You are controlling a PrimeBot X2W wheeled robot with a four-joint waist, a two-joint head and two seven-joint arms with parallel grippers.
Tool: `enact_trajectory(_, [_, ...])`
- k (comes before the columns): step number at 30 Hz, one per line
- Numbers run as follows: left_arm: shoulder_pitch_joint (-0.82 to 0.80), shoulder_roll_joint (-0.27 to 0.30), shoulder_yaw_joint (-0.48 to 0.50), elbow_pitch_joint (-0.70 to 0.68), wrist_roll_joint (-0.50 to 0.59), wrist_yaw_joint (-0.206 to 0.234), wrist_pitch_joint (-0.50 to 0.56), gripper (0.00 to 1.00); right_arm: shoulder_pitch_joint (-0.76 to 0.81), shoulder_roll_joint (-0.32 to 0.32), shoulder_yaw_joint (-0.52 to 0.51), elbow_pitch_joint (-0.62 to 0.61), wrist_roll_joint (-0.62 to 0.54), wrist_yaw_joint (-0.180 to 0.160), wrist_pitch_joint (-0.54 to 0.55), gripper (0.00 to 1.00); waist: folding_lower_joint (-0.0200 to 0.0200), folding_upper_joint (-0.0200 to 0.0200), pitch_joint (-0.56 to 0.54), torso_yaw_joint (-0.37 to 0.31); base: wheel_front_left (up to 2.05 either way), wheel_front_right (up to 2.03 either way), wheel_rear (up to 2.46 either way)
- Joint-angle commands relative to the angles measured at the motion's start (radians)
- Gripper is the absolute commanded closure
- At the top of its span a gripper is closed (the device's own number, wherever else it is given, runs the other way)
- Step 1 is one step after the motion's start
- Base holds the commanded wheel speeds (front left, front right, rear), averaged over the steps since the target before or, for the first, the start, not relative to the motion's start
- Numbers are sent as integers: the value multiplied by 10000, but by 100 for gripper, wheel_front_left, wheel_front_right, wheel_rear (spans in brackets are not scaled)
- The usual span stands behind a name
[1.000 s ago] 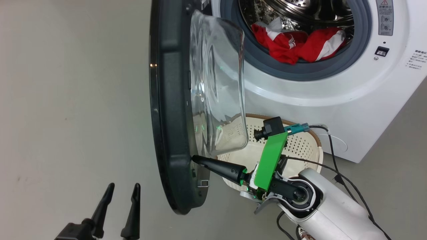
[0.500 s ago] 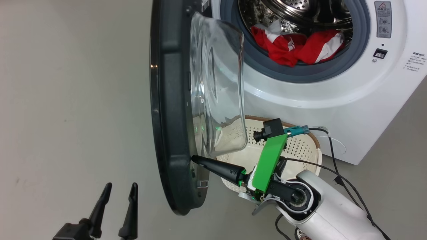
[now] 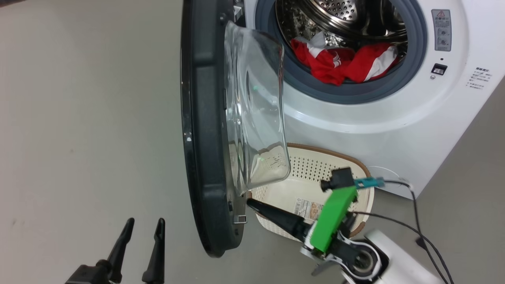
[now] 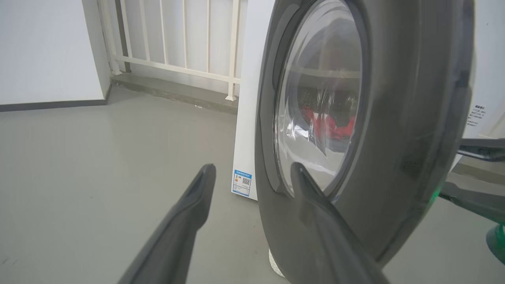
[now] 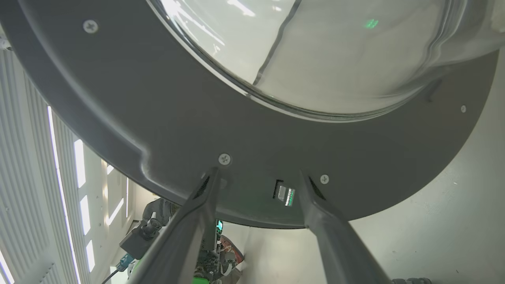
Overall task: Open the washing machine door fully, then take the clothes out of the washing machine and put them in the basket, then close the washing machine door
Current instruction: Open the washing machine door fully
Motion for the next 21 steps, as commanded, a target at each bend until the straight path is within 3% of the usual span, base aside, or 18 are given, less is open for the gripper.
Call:
enact_trajectory(1, [-48,80,312,-186,80,-54,-120,0,97,74,-37,-251,-188,79,-187,0,0,0,-51,-33,0,0,0])
enact_trajectory(7, [-13,80,333,-141,126,-54,-120,0,660,-417,117,-120,-1307,79,-1365,0,0,0,-96,-153,0,0,0])
enact_trajectory(21, [27,80,563,-118,103,-54,-120,0,719,-1463,1727,1347,-3726,79,-5842,0,0,0,-55,-548,0,0,0])
